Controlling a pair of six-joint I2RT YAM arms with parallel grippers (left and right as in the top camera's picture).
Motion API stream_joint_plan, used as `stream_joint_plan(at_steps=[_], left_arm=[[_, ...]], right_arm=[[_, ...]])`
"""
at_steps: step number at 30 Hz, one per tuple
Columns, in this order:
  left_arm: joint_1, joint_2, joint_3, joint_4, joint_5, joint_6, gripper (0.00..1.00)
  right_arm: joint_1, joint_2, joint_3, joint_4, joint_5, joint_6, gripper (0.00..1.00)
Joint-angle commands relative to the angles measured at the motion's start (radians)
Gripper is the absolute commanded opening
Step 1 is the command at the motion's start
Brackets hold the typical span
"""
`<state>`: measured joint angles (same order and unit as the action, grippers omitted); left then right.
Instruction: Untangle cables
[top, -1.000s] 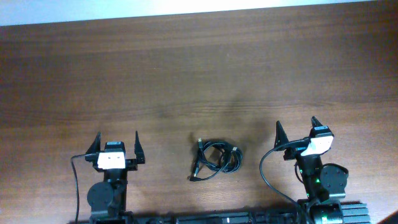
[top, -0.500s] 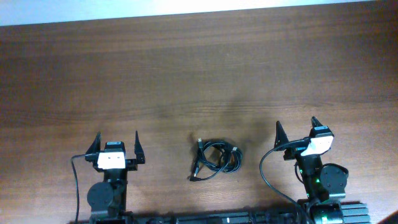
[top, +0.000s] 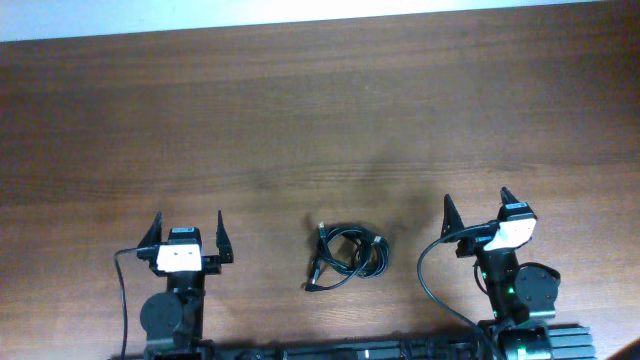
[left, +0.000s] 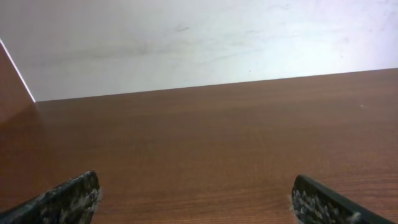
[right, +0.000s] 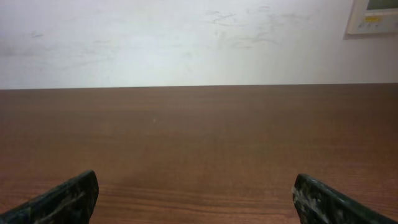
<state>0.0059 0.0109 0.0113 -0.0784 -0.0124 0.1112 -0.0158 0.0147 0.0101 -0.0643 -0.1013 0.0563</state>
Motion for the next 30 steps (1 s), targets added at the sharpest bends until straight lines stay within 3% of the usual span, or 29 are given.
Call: stream_joint_plan(at_steps=[1, 30], left_arm=[[-0.005, -0.005, -0.002, -0.005, -0.008, -0.002, 0.99], [-0.005, -0.005, 0.013, 0.008, -0.005, -0.002, 0.99]], right_arm=[[0.002, -0.011, -0.005, -0.007, 0.008, 0.001, 0.99], [0.002, -0.011, -0.005, -0.007, 0.008, 0.001, 0.99]])
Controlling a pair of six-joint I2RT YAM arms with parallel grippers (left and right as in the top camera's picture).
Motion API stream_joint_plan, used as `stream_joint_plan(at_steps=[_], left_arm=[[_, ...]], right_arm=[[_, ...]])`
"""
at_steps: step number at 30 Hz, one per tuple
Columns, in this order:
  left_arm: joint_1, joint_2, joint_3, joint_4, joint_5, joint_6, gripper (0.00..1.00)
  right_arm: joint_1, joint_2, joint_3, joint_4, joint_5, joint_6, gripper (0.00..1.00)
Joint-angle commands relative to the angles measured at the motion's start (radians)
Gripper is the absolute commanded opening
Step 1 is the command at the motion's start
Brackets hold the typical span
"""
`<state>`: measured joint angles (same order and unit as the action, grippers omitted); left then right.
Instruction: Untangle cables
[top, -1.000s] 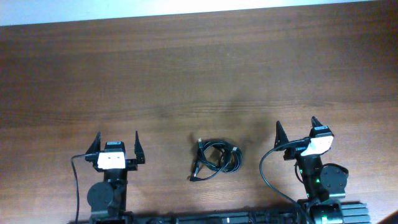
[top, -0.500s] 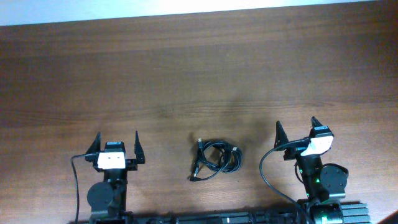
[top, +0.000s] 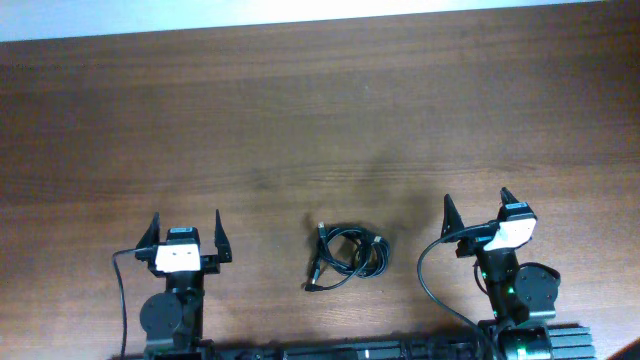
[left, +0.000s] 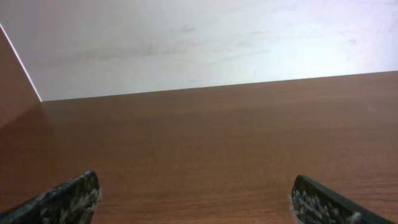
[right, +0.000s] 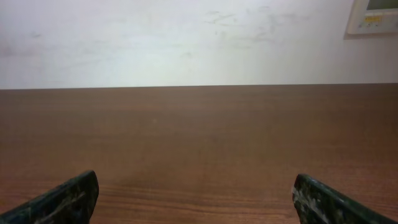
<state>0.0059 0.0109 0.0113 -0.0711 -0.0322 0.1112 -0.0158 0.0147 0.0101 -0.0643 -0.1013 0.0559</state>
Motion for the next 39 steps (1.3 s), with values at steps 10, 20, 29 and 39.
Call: stream_joint_plan(at_steps=[10, 20, 29, 39], left_arm=[[-0.005, -0.004, 0.108, -0.1, 0.078, -0.002, 0.99], [-0.005, 0.147, 0.29, -0.177, 0.097, 0.06, 0.99], [-0.005, 0.388, 0.644, -0.422, 0.135, 0.131, 0.99], [-0.005, 0.734, 0.908, -0.59, 0.447, 0.289, 0.99]], right_arm=[[0.002, -0.011, -0.005, -0.007, 0.008, 0.001, 0.99], [0.002, -0.011, -0.005, -0.007, 0.008, 0.001, 0.99], [0.002, -0.011, -0.005, -0.007, 0.008, 0.001, 0.99], [0.002, -0.011, -0.005, -0.007, 0.008, 0.001, 0.99]])
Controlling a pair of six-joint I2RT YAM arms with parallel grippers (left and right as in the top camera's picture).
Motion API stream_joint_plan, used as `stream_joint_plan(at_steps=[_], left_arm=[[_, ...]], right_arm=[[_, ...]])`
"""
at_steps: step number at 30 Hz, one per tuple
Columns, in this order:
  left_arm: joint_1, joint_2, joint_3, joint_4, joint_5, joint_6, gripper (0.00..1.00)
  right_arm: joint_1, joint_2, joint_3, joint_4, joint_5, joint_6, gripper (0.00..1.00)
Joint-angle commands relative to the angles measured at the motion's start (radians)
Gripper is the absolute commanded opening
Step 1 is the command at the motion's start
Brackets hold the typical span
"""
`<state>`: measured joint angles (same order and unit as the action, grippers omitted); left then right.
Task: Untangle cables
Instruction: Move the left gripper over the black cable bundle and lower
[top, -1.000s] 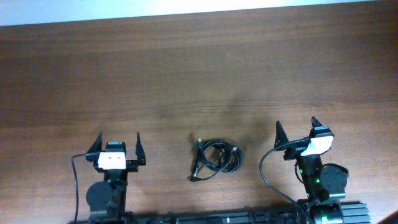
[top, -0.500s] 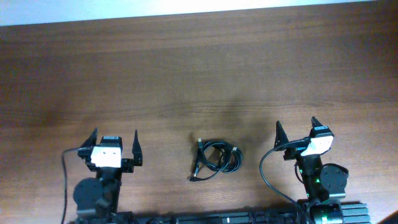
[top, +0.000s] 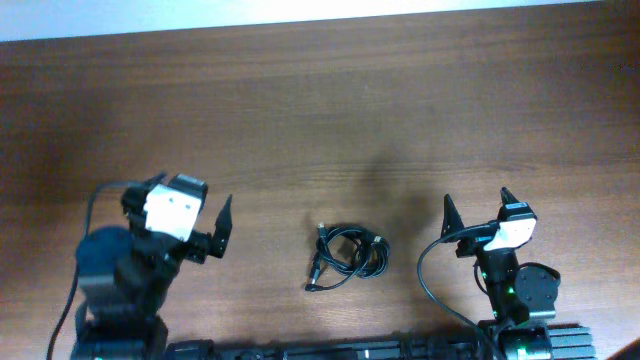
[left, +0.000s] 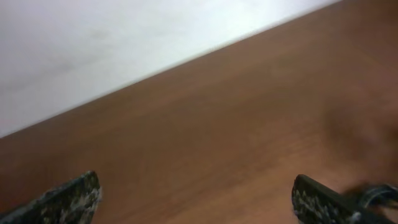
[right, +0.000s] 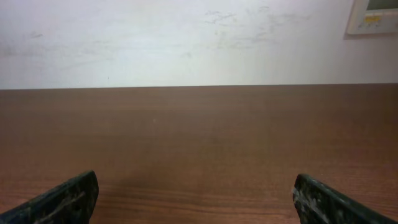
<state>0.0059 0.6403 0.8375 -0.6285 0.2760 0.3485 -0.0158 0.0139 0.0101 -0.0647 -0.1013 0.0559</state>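
Observation:
A small tangle of black cables (top: 347, 257) lies on the brown table (top: 320, 110) near the front edge, between the two arms. A blurred bit of the cable (left: 375, 193) shows at the lower right of the left wrist view. My left gripper (top: 183, 198) is raised above the table to the left of the tangle, turned toward it, open and empty (left: 196, 198). My right gripper (top: 477, 206) rests to the right of the tangle, open and empty (right: 196, 194). The right wrist view does not show the cables.
A white wall (right: 186, 37) runs along the table's far edge, with a small wall panel (right: 373, 15) at the upper right. The arm bases and a black rail (top: 330, 350) line the front edge.
My left arm has lifted and swung its gripper to the right, toward the cables; a bit of cable now shows in its wrist view. The right arm and the tangle have not moved.
Both grippers rested open at the front edge, facing the far wall, with the tangle between them. The left one had turned very slightly by the second moment. Now it is raised and angled toward the cables, while the right stays put.

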Motion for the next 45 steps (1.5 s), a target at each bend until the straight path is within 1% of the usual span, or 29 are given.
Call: stream_joint_plan(at_steps=[1, 3, 5, 6, 8, 12, 14, 15, 18, 24, 39, 45], left_arm=[[-0.005, 0.142, 0.106, -0.048, 0.177, 0.074, 0.99], [-0.008, 0.209, 0.148, -0.078, 0.241, 0.114, 0.99], [-0.024, 0.274, 0.196, -0.119, 0.263, 0.133, 0.99], [-0.036, 0.306, 0.224, -0.148, 0.262, 0.143, 0.99], [-0.098, 0.412, 0.328, -0.259, 0.259, 0.233, 0.99], [-0.187, 0.529, 0.442, -0.345, 0.237, 0.311, 0.99], [-0.228, 0.581, 0.478, -0.381, 0.205, 0.348, 0.99], [-0.261, 0.62, 0.496, -0.415, 0.202, 0.404, 0.99], [-0.311, 0.676, 0.499, -0.457, 0.203, 0.478, 0.99], [-0.399, 0.789, 0.499, -0.465, 0.206, 0.484, 0.99], [-0.404, 0.938, 0.499, -0.449, 0.233, 0.484, 0.99], [-0.435, 1.022, 0.499, -0.421, 0.233, 0.484, 0.99]], right_arm=[[0.002, -0.01, -0.005, -0.007, 0.008, 0.001, 0.99], [0.002, -0.01, -0.005, -0.007, 0.008, 0.001, 0.99], [0.002, -0.01, -0.005, -0.007, 0.008, 0.001, 0.99], [0.002, -0.01, -0.005, -0.006, 0.008, 0.001, 0.99], [0.002, -0.01, -0.005, -0.007, 0.008, 0.001, 0.99], [0.002, -0.01, -0.005, -0.007, 0.008, 0.001, 0.99], [0.002, -0.01, -0.005, -0.007, 0.009, 0.001, 0.99], [0.002, -0.01, -0.005, -0.006, 0.008, 0.001, 0.99], [0.002, -0.01, -0.005, -0.007, 0.008, 0.001, 0.99], [0.002, -0.01, -0.005, -0.007, 0.008, 0.001, 0.99], [0.002, -0.01, -0.005, -0.007, 0.008, 0.001, 0.99], [0.002, -0.01, -0.005, -0.007, 0.008, 0.001, 0.99]])
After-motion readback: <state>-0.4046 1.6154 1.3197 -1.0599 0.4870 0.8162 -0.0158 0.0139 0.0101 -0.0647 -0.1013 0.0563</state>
